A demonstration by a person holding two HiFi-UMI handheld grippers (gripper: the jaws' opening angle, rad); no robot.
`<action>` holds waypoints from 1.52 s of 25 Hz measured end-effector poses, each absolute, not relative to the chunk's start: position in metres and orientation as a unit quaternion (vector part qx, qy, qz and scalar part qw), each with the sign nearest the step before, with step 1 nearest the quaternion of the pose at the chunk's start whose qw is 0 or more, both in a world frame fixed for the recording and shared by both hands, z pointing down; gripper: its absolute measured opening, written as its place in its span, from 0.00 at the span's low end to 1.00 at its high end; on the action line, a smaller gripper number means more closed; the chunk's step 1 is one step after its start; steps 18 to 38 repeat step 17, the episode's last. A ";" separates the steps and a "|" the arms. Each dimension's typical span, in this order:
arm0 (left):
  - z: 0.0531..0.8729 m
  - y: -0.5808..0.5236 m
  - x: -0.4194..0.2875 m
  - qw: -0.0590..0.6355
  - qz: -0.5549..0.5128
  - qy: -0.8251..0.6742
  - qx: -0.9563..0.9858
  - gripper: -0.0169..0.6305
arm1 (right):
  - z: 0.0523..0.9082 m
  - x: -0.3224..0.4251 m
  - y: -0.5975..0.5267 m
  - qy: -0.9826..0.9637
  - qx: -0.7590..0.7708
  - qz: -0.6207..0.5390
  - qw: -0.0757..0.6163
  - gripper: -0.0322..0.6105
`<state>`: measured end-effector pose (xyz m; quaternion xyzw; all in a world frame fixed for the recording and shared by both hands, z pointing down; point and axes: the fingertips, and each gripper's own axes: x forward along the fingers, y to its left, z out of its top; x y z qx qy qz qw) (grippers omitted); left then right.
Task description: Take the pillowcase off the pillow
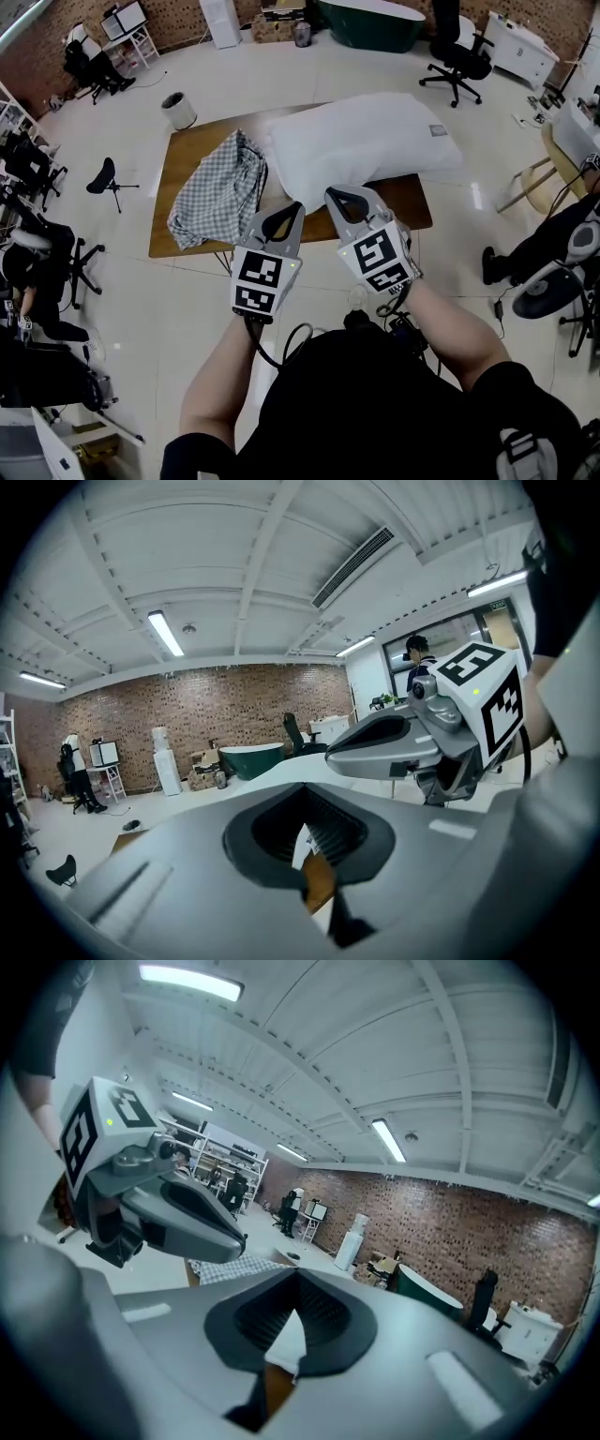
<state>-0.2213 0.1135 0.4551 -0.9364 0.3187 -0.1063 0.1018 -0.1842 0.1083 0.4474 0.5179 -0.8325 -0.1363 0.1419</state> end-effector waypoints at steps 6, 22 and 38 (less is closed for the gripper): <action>0.461 0.108 -0.221 0.092 -0.107 0.320 -0.937 0.03 | 0.443 -0.189 0.103 -0.835 0.517 -0.133 0.132 0.05; 0.464 0.103 -0.224 0.078 -0.113 0.328 -0.935 0.03 | 0.438 -0.192 0.104 -0.837 0.516 -0.133 0.128 0.05; 0.464 0.103 -0.224 0.078 -0.113 0.328 -0.935 0.03 | 0.438 -0.192 0.104 -0.837 0.516 -0.133 0.128 0.05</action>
